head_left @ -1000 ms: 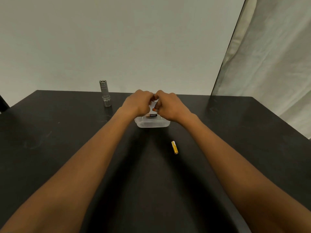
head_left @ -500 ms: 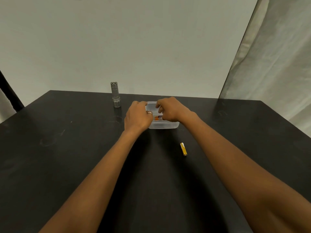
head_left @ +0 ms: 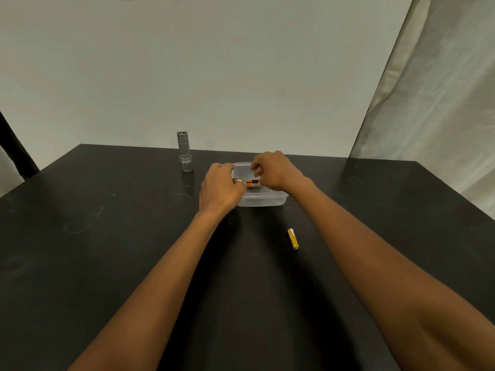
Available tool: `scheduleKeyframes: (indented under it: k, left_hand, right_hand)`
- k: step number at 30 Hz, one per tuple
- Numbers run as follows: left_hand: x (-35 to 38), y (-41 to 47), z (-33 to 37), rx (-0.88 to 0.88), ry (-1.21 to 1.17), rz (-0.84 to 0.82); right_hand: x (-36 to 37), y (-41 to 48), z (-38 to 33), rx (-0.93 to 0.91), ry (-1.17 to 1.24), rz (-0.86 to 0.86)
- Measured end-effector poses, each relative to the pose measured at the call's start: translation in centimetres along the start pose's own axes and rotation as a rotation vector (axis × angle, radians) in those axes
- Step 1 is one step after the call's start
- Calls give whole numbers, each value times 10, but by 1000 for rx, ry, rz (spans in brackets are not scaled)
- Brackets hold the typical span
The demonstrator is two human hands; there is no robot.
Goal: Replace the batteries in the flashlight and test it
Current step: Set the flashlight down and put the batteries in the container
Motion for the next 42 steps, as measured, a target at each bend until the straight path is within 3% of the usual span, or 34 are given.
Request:
scheduleKeyframes:
  k: [8,16,20,26,33,42]
  left_hand:
    - [1,-9,4,-92,-77,-9]
    - [-10,-37,10,-134,-143,-40]
    - [-13,-49,11,-121,-192,-46]
    - [-10,-60,5,-73,-239,-21]
    - [-6,-56,-2,-79,-250,1]
    - [-2,-55,-5,-60,-273,41]
  right_hand:
    - [-57,-29,-11,47,172,156]
    - [-69,-86,-13,264,-58,-371]
    - [-56,-109,-14,347,-86,-471]
    - [-55,-109,-14,238,-140,-370]
    - [-67,-43,-23,16,-32,-10]
    - [-10,1,-13,-70,-228,-114]
Point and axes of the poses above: each hand's wrist, its own y-axis towards the middle knuckle, its own x-axis out of the palm, z = x × y, the point moved 2 cm from there along y, towards the middle knuckle, and after that the axes turned 13 degrees about z, right-handed, at the moved point
